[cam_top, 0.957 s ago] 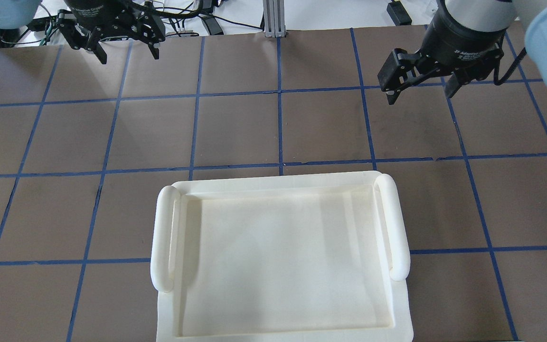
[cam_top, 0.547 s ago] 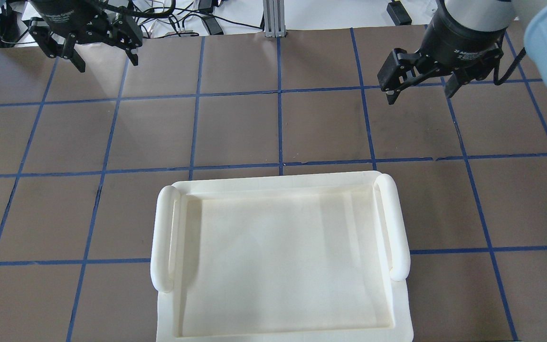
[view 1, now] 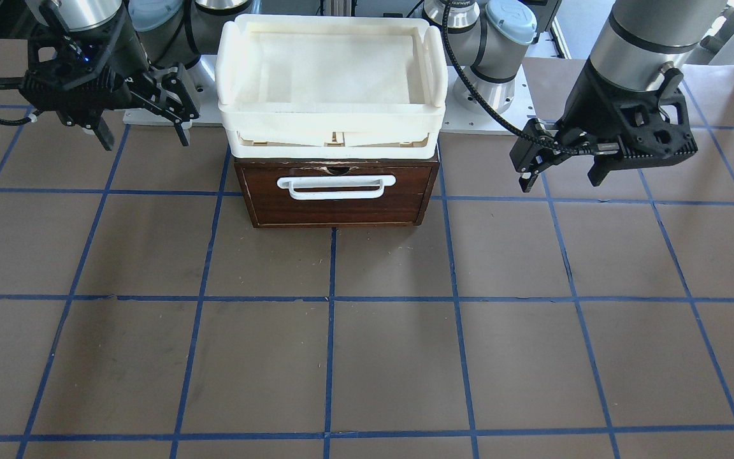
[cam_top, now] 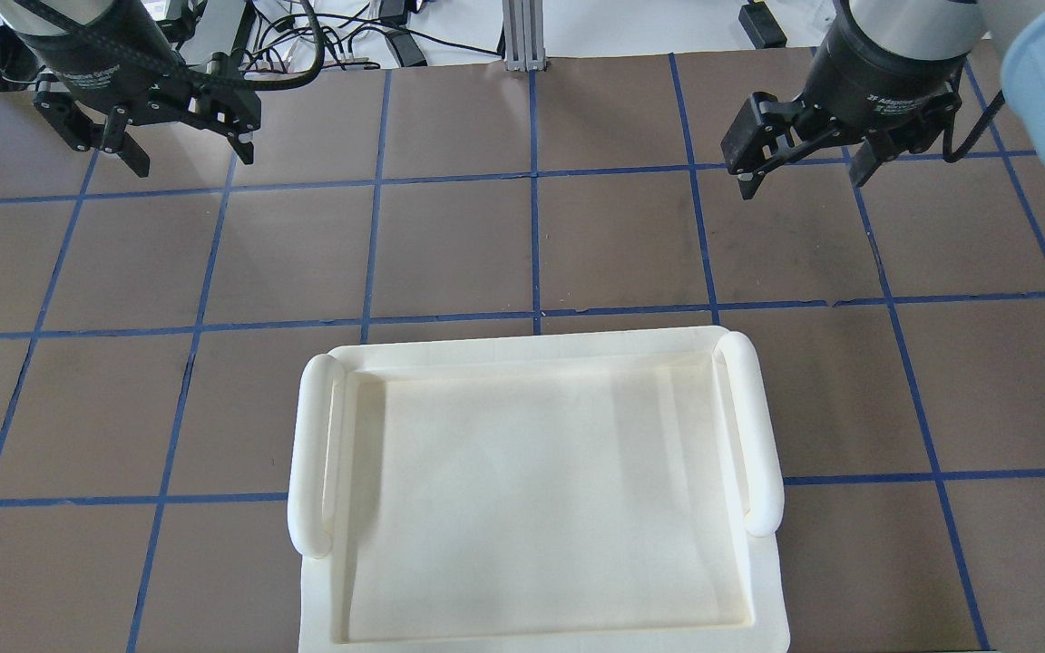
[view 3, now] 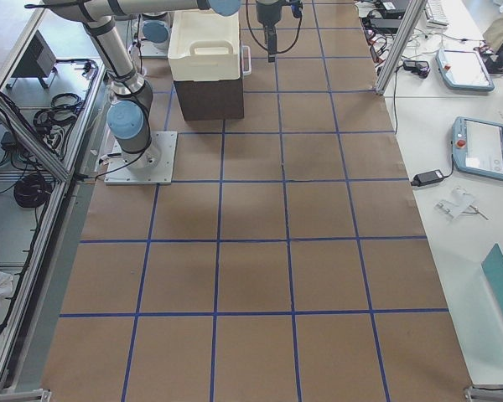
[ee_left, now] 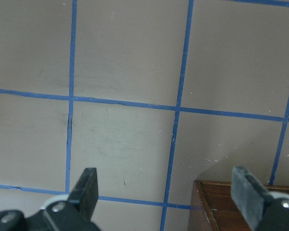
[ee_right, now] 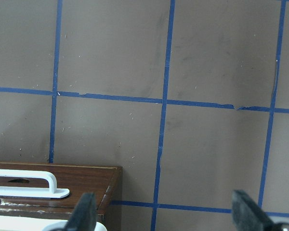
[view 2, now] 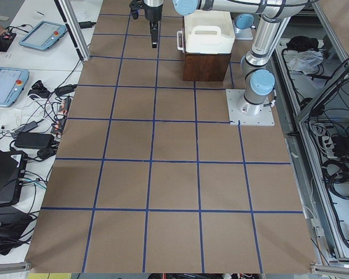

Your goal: Put scissors in drawer and close it

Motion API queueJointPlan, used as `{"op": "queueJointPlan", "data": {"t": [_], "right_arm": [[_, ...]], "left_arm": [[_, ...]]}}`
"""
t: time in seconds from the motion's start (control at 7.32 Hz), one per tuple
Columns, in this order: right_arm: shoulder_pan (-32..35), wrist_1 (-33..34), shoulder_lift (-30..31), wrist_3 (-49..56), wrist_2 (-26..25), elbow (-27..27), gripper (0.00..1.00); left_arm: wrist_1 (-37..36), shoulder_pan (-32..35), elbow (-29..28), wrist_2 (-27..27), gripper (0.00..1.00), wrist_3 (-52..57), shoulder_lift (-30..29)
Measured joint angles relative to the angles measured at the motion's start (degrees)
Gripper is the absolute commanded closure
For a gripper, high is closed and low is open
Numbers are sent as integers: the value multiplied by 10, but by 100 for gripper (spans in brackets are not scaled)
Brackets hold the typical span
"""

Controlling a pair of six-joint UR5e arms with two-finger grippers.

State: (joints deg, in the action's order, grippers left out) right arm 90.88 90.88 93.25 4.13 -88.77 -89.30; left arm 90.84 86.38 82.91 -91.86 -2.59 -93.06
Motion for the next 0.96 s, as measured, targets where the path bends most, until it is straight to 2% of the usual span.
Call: {"op": "queueJointPlan", "data": {"t": [0.96], "right_arm": [[0,0,0,0,0,0,0]], "left_arm": [[-16,4,17,5,0,14,8]]}}
